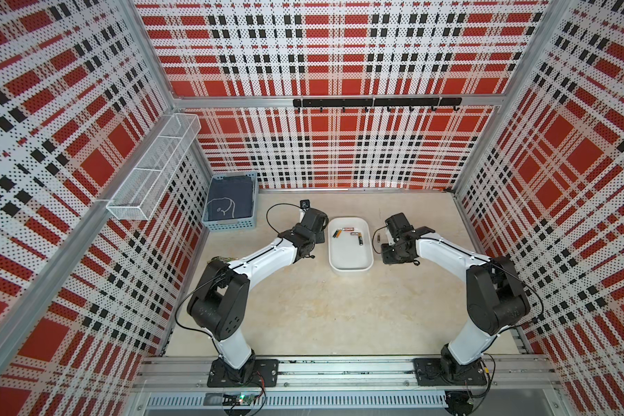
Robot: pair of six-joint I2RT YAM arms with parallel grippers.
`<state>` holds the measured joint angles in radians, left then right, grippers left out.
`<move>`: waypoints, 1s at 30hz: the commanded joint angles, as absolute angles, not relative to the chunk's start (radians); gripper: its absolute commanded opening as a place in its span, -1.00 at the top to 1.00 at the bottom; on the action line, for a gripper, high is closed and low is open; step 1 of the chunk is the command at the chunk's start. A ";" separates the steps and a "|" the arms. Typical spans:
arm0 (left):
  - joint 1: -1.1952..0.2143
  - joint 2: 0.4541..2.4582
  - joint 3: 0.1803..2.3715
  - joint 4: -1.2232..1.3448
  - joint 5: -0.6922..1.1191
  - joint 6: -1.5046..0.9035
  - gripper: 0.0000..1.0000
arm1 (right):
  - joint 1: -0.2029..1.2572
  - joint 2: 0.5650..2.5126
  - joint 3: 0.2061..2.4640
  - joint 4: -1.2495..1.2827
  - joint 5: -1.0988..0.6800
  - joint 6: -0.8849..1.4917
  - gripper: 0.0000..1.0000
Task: Take the batteries out of the storage box
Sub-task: Place the battery at the center of the board.
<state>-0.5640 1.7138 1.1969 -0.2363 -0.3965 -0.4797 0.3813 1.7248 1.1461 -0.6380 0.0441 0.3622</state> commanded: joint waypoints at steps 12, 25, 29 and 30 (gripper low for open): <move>-0.586 1.745 1.251 -0.278 -0.407 -0.465 0.41 | 0.411 1.895 1.175 -0.500 0.110 0.425 1.00; -0.639 1.826 1.431 -0.393 -0.386 -0.448 0.31 | 0.411 1.853 1.186 -0.530 0.114 0.447 0.63; -0.654 1.888 1.535 -0.463 -0.350 -0.439 0.31 | 0.410 1.770 1.210 -0.569 0.113 0.417 0.44; -0.660 1.908 1.566 -0.482 -0.351 -0.434 0.31 | 0.410 1.745 1.209 -0.572 0.122 0.413 0.42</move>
<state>-0.6411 1.8633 1.5005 -0.4156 -0.3798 -0.4553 0.4042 1.8416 1.1763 -0.5385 0.1024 0.4286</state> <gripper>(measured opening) 0.344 0.286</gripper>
